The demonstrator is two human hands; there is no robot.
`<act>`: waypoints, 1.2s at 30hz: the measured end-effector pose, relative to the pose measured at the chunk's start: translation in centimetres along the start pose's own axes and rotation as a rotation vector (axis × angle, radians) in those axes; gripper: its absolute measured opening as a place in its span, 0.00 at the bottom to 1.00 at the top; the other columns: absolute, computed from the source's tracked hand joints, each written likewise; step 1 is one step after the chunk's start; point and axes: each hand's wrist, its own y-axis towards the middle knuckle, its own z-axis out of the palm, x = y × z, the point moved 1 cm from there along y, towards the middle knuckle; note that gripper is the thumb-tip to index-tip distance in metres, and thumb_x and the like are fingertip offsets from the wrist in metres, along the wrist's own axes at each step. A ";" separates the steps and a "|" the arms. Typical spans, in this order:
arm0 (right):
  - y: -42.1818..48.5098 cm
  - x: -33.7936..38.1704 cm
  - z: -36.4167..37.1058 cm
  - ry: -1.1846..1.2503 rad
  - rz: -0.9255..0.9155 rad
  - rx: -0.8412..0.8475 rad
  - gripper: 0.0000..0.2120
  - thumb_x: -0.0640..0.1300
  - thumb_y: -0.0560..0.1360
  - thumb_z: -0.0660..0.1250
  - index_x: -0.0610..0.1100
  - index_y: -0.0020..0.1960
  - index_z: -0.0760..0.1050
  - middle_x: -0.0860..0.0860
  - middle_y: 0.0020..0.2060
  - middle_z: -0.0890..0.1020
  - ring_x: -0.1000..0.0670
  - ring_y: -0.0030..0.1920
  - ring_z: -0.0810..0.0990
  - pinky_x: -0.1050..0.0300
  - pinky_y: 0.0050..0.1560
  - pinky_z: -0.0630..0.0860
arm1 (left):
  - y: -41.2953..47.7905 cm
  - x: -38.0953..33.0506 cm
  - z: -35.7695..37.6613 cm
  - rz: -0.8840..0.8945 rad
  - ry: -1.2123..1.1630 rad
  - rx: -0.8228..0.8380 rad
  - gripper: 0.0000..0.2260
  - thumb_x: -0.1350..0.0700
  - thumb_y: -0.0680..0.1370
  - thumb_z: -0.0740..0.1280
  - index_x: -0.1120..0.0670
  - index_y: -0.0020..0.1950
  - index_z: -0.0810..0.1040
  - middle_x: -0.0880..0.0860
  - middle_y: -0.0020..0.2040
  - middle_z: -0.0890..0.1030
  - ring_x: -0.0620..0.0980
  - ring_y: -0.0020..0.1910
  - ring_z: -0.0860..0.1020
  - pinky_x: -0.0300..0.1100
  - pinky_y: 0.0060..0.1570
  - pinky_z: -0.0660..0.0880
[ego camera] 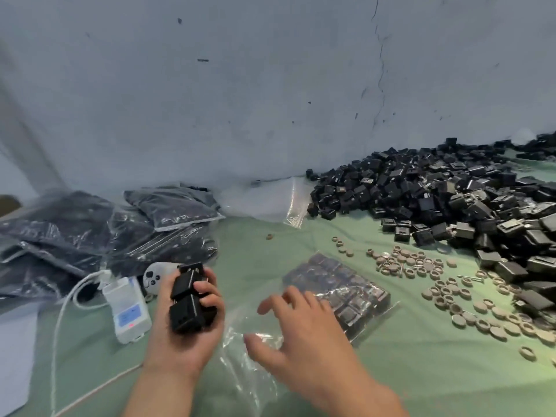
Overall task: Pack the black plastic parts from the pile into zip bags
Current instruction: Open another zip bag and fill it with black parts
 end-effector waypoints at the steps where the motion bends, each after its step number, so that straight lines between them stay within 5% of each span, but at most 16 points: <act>1: -0.4 1.1 0.7 -0.023 -0.013 0.049 0.28 0.72 0.70 0.54 0.60 0.65 0.66 0.57 0.55 0.68 0.52 0.59 0.66 0.52 0.59 0.61 | -0.5 -0.1 -0.5 0.001 -0.022 -0.034 0.16 0.46 0.79 0.66 0.56 0.61 0.73 0.50 0.46 0.79 0.41 0.31 0.77 0.32 0.29 0.74; 5: -1.6 3.8 3.1 -0.178 -0.054 0.141 0.31 0.68 0.71 0.59 0.56 0.69 0.61 0.51 0.55 0.65 0.47 0.57 0.65 0.48 0.54 0.60 | -1.9 -0.8 -2.0 0.048 -0.022 -0.198 0.10 0.50 0.78 0.66 0.57 0.51 0.76 0.52 0.41 0.79 0.43 0.29 0.77 0.34 0.25 0.74; 10: -2.2 3.9 3.6 -0.161 0.040 -0.007 0.13 0.53 0.81 0.56 0.50 0.62 0.69 0.51 0.57 0.74 0.45 0.55 0.74 0.51 0.55 0.66 | -3.6 -0.9 -2.9 0.029 -0.017 -0.257 0.09 0.51 0.76 0.67 0.58 0.47 0.77 0.52 0.40 0.80 0.44 0.28 0.77 0.35 0.24 0.73; 17: -2.3 3.5 2.6 0.078 0.193 -0.238 0.09 0.58 0.79 0.55 0.55 0.46 0.68 0.57 0.44 0.73 0.51 0.42 0.75 0.52 0.41 0.70 | -4.2 2.4 -2.3 -0.279 0.087 -0.205 0.13 0.53 0.71 0.70 0.57 0.51 0.77 0.52 0.45 0.80 0.45 0.29 0.78 0.37 0.22 0.75; 23: -2.7 4.0 2.7 0.046 0.165 -0.268 0.12 0.61 0.79 0.54 0.55 0.47 0.70 0.57 0.44 0.73 0.52 0.38 0.76 0.51 0.38 0.72 | -2.8 4.4 -2.3 -0.177 0.327 -0.333 0.08 0.51 0.76 0.67 0.54 0.41 0.77 0.53 0.36 0.79 0.50 0.32 0.79 0.42 0.34 0.78; 27: -2.6 3.8 2.5 0.093 0.176 -0.276 0.13 0.61 0.78 0.54 0.56 0.48 0.72 0.58 0.45 0.74 0.53 0.35 0.76 0.51 0.40 0.74 | -1.9 3.4 -2.8 -0.073 0.357 -0.418 0.10 0.54 0.80 0.62 0.58 0.54 0.79 0.60 0.49 0.82 0.54 0.45 0.80 0.47 0.53 0.77; 31: -2.5 3.6 2.9 0.153 0.216 -0.275 0.09 0.59 0.78 0.57 0.57 0.45 0.71 0.60 0.43 0.75 0.56 0.35 0.75 0.53 0.41 0.72 | -1.7 3.4 -2.9 0.006 0.295 -0.454 0.11 0.58 0.81 0.56 0.59 0.57 0.76 0.62 0.52 0.78 0.58 0.49 0.77 0.48 0.45 0.73; 36: -1.8 3.4 3.4 0.242 0.286 -0.324 0.08 0.55 0.78 0.61 0.55 0.43 0.74 0.59 0.41 0.77 0.56 0.37 0.77 0.51 0.43 0.72 | -1.3 3.9 -2.6 0.049 0.215 -0.519 0.19 0.61 0.81 0.53 0.67 0.67 0.72 0.68 0.63 0.77 0.66 0.62 0.77 0.57 0.58 0.74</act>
